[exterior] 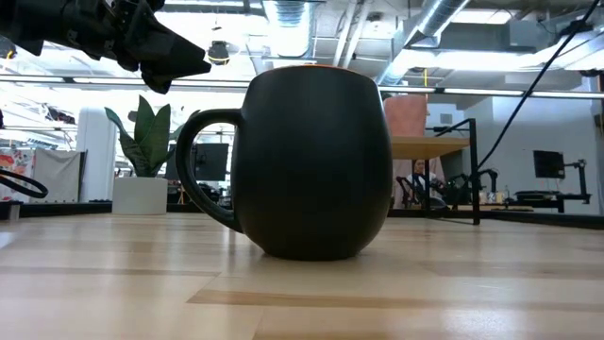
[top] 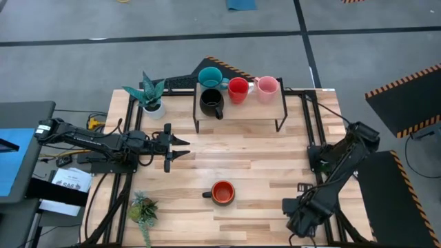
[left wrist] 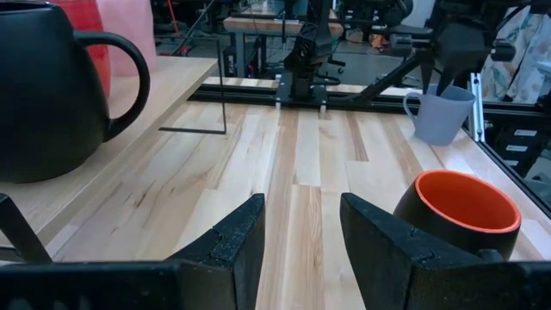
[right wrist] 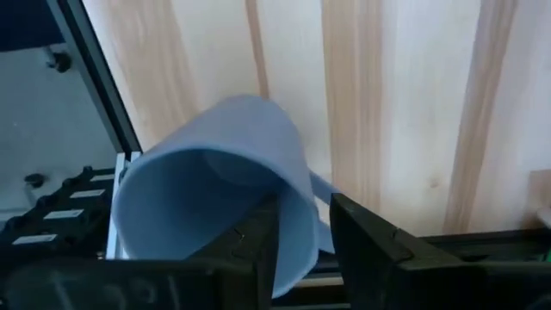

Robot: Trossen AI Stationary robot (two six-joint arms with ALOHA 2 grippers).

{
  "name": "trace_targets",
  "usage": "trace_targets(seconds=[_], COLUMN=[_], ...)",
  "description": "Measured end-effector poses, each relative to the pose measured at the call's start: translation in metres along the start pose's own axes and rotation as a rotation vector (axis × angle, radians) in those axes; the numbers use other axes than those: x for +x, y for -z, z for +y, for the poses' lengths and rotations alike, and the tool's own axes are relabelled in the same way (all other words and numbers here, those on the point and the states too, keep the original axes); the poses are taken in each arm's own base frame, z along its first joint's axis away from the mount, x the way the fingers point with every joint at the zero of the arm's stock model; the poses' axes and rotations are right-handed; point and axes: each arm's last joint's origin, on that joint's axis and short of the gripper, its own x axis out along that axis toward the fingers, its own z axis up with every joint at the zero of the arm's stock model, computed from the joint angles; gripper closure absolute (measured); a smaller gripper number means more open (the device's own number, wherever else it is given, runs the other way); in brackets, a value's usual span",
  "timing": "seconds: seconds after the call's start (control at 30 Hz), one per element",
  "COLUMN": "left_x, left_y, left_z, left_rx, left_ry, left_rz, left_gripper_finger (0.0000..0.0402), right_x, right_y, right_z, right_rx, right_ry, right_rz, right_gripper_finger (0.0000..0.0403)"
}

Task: Place coffee mugs
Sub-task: Put the light blue mug on the shelf

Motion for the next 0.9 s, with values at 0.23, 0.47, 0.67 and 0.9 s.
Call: trace_targets(seconds=[0.23, 0.47, 0.67, 0.9], left_x=[0.000, 0.000, 0.000, 0.000], left_y=[0.001, 0.001, 0.001, 0.000], left_z=[0.000, 0.000, 0.000, 0.000], left_rx=[0.001, 0.002, 0.002, 0.001], left_ry=[0.000, -0.001, -0.002, -0.005], left_rz=[0.005, 0.007, 0.007, 0.004], left_gripper_finger=[0.0264, 0.0264, 0.0264, 0.0264], right_x=[0.005, 0.021, 0.026, 0.005], right_y=[-0.003, -0.010, -0.015, -0.037], right_z=[0.002, 0.007, 0.003, -0.021], right_rx=[0.004, -0.051, -0.049, 0.031], right_ry=[0.017, 0.060, 0.102, 0.071], right_rz=[-0.010, 0.024, 0.050, -0.010], right_gripper_finger=[0.0290, 0.0291, 0.0305, 0.0364])
